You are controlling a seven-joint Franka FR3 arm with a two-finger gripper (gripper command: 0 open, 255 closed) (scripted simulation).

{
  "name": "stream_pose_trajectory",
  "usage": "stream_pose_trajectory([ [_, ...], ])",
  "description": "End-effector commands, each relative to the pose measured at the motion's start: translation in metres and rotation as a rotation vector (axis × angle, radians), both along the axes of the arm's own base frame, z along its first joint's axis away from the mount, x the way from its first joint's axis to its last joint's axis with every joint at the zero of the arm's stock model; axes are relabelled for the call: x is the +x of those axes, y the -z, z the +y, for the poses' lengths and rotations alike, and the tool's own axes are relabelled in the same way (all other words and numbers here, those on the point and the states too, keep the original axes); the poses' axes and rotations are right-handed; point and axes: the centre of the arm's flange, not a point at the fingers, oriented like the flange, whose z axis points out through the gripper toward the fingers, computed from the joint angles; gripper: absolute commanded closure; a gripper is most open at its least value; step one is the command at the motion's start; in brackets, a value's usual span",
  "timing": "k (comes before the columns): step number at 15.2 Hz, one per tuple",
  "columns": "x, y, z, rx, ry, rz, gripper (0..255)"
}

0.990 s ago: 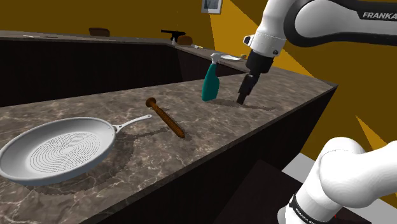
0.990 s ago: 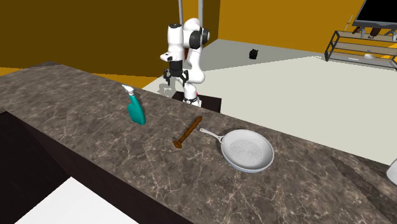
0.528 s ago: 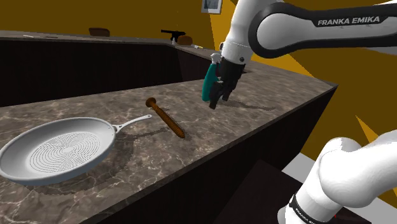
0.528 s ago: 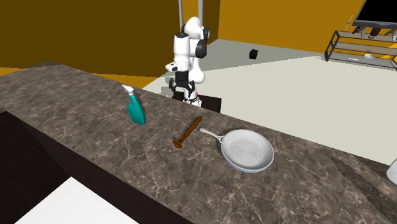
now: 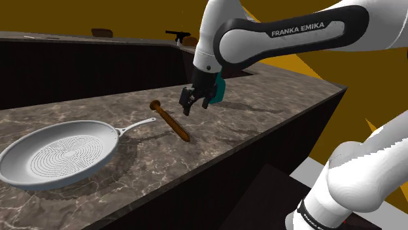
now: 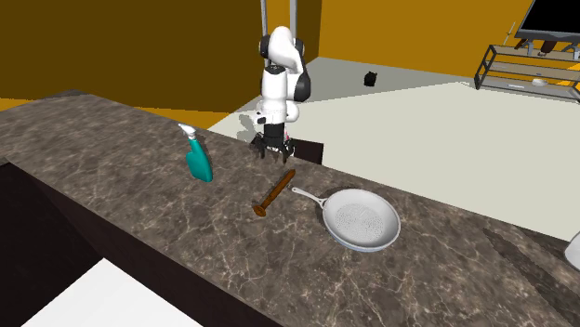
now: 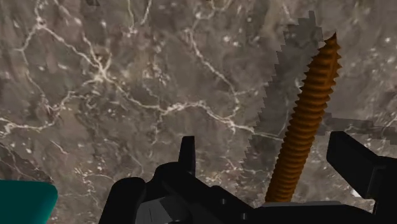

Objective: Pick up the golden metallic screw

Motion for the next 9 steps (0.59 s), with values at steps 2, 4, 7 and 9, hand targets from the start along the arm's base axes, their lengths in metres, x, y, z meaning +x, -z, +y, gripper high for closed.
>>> stream_pose_trajectory([
  [2,0.03,0.01,0.02,0.012,0.052,-0.005,0],
  [4,0.052,0.018,0.032,0.02,0.085,-0.008,0],
  [7,0.08,0.026,0.048,0.029,0.126,-0.012,0],
  [9,0.08,0.037,0.048,0.029,0.126,-0.012,0],
])
